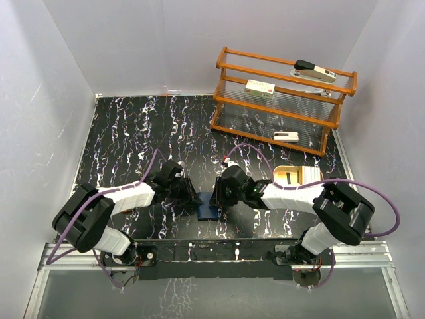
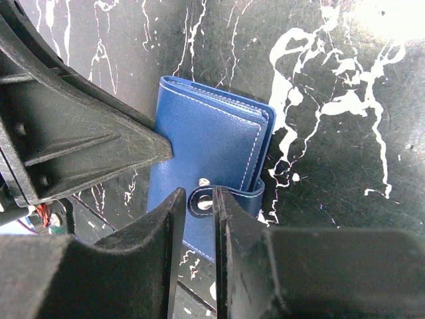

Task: Put the credit cards into the card holder
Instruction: Close the card holder at the center of the board.

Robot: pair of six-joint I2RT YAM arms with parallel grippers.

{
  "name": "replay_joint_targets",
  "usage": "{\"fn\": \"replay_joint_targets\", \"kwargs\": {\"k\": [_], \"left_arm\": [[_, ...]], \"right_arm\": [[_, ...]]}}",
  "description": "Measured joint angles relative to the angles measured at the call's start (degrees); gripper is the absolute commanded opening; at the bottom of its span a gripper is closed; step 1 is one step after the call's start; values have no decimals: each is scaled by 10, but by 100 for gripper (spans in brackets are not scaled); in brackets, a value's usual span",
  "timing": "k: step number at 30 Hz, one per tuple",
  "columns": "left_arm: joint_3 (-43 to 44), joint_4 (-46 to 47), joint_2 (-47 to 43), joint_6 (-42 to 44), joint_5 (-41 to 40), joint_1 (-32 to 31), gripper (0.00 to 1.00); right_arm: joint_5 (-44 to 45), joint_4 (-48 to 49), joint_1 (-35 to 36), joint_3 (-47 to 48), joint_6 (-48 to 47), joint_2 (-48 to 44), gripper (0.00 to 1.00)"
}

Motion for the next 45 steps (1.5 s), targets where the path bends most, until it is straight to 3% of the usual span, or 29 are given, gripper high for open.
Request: {"fn": "replay_joint_targets", "kwargs": {"k": [7,14,18,24,45], "left_arm": [[0,-1,0,-2,-1,0,14],[0,-6,-2,-4,-6,0,14],[0,-9,-3,-4,-9,0,14],[5,-16,-3,-1,-11,-2,14],[7,-20,-3,-2,-12,-3,14]], "right_arm": [[0,18,0,-8,13,0,20],[1,12,0,-8,12,-5,25],[10,-26,-2,-8,-15,-39,27],[15,-49,-28,-13,-53,-100,22],[-61,16,-37,-50,-30,-42,20]]}}
